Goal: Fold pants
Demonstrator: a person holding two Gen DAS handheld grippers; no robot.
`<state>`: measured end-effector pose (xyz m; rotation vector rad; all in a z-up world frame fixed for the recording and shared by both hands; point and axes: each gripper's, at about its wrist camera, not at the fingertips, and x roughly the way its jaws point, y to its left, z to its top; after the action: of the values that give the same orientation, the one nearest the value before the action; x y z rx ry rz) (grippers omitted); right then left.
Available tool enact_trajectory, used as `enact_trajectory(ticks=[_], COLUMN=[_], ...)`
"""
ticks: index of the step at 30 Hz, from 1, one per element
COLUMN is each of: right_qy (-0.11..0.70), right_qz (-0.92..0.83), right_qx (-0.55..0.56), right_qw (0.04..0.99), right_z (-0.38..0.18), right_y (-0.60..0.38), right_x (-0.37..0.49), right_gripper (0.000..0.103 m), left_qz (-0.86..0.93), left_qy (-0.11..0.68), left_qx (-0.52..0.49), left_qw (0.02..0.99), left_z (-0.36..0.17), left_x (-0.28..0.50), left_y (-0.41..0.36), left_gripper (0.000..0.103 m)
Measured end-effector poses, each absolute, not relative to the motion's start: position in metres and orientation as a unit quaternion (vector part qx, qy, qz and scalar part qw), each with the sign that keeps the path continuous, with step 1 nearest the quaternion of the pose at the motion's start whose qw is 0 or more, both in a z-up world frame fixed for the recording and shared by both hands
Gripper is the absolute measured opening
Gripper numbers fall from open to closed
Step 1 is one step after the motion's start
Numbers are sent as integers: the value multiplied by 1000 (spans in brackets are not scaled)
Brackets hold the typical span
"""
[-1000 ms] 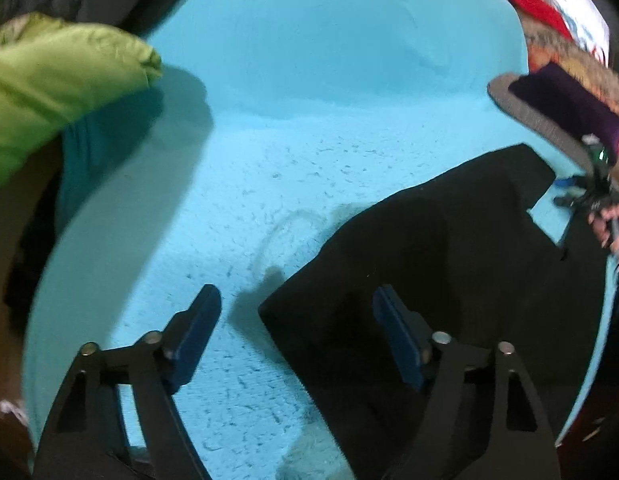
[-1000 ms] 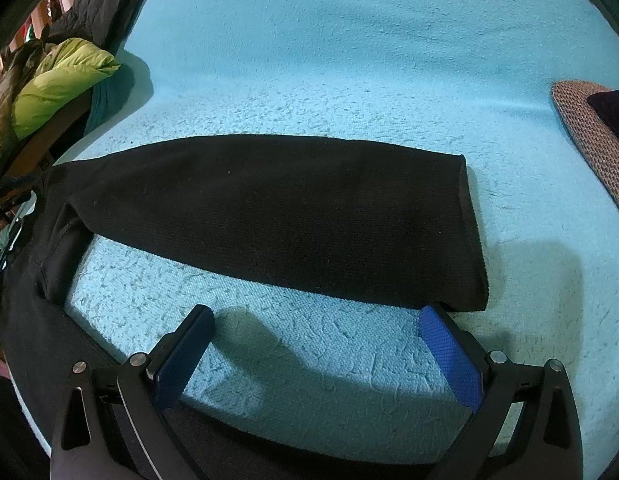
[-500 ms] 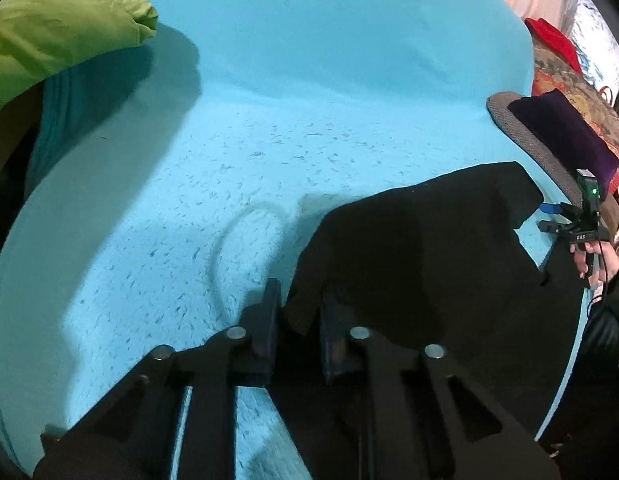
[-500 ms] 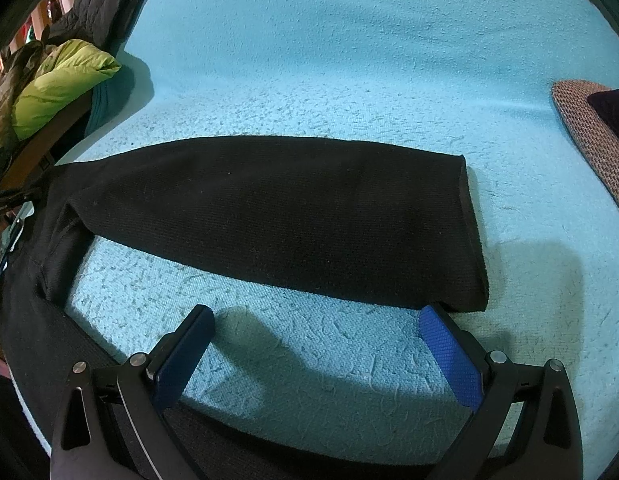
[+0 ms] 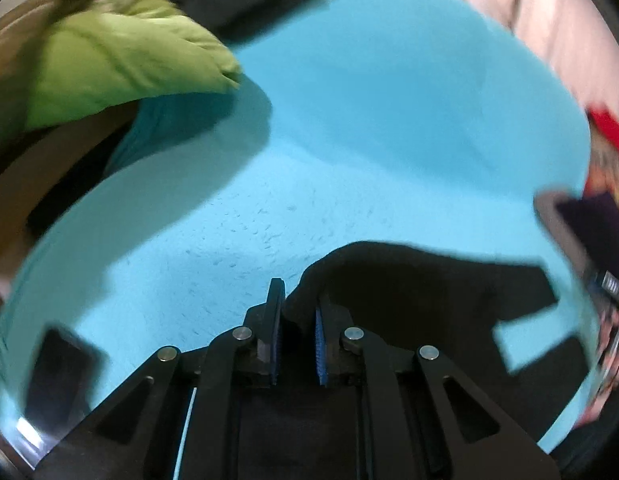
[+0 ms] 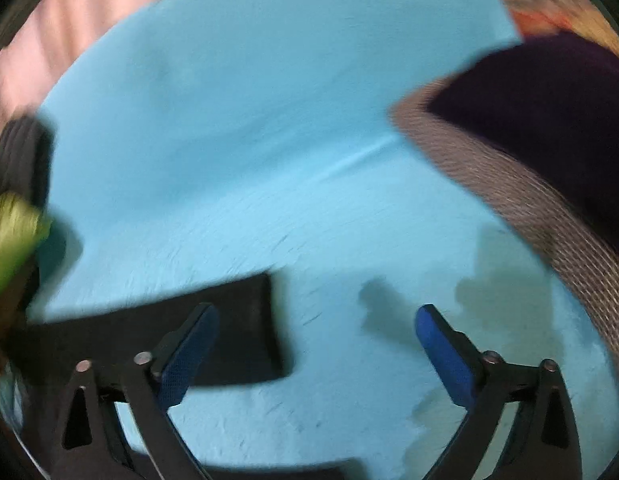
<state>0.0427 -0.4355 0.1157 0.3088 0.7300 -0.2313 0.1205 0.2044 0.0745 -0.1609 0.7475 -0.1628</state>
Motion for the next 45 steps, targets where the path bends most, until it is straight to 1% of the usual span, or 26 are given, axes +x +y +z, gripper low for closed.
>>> enact_trajectory(ticks=[1, 2, 3, 5, 6, 8, 9, 10, 17, 20, 25, 28, 30, 32, 34, 36, 39, 45], right_qy=[355, 360, 366, 398, 409, 429, 435, 438, 452, 454, 457, 458, 457, 454, 451, 449, 448, 421], right_qz=[-106, -93, -84, -61, -46, -10, 0, 10, 20, 20, 18, 25, 26, 32, 36, 40, 45, 66], right_qx=[180, 212, 221, 219, 221, 236, 241, 242, 254, 253, 244, 248, 247, 249, 249, 247, 242, 210], right_qw=[911, 904, 900, 889, 884, 872, 868, 866, 855, 854, 855, 854, 854, 855, 856, 858, 859, 880], right_z=[117, 116, 114, 103, 97, 82, 76, 72, 56, 52, 47, 44, 43, 44, 44, 44, 44, 67], right_y=[-446, -455, -457, -454, -449, -442, -439, -435, -422, -420, -416, -417, -417, -418, -418, -420, -420, -421], right_x=[45, 51, 56, 77, 85, 100, 107, 115, 154, 158, 159, 160, 159, 158, 158, 157, 156, 129], right_gripper=[85, 81, 78, 63, 58, 38, 35, 33, 33, 31, 30, 26, 26, 19, 19, 15, 3, 1], left_qz=[-70, -67, -67, -52, -44, -39, -35, -29, -26, -26, -27, -26, -24, -23, -22, -21, -21, -19], left_qy=[354, 344, 335, 308, 304, 302, 295, 288, 287, 286, 290, 289, 288, 289, 289, 289, 290, 283], left_qx=[-100, -118, -133, -137, -129, -124, -121, -118, -127, -127, -126, -121, -119, -118, -116, -115, -112, -104], left_qw=[927, 929, 931, 940, 943, 944, 947, 950, 949, 949, 948, 949, 950, 950, 950, 950, 950, 953], left_z=[74, 73, 71, 65, 62, 62, 64, 67, 64, 65, 63, 62, 62, 62, 62, 62, 61, 61], left_x=[112, 105, 99, 88, 87, 87, 87, 86, 82, 82, 82, 81, 81, 82, 82, 83, 82, 76], left_y=[202, 200, 198, 193, 190, 190, 190, 192, 195, 195, 189, 186, 184, 183, 183, 182, 181, 185], left_gripper=[10, 10, 10, 10, 10, 9, 9, 9, 9, 9, 9, 9, 9, 9, 9, 9, 9, 9])
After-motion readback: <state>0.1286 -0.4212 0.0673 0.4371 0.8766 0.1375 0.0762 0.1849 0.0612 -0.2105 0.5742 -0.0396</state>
